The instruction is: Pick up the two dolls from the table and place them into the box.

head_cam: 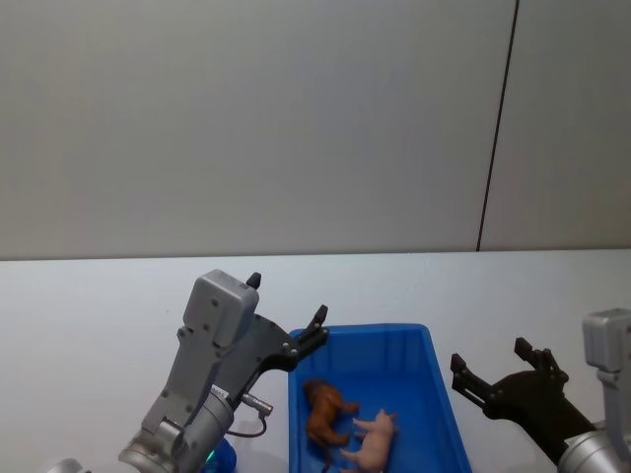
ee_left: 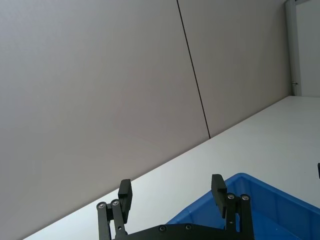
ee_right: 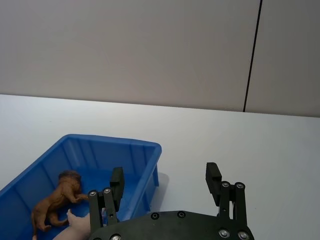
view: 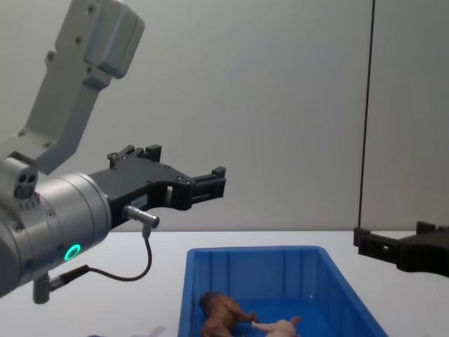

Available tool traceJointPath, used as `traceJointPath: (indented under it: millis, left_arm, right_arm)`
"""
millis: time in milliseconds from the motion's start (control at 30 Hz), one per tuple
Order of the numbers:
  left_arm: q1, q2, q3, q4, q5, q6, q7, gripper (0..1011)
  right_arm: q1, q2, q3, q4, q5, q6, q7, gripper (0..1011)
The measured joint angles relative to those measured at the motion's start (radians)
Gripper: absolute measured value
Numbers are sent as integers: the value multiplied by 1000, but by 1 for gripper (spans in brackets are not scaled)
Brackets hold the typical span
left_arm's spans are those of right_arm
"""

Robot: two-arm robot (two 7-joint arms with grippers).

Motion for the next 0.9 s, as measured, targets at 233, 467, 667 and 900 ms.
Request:
traceJointPath:
  millis: [233, 467, 667, 900]
  left_arm:
    - [15, 14, -7, -22, -9, 29, 14, 1002]
    - [34, 34, -18, -49, -35, 73, 22, 1002]
    - [57, 62, -35, -79, -80, 124, 25, 1001]
    - [90, 98, -55, -110, -147, 171, 27, 1002]
  right_arm:
    - [-8, 5, 4, -7, 4, 0, -16, 1001]
    - [-12, 8, 6, -11, 6, -1, -24, 1001]
    - [-15, 9, 8, -13, 7, -1, -29, 1001]
    - [-16, 10, 8, -14, 8, -1, -32, 1001]
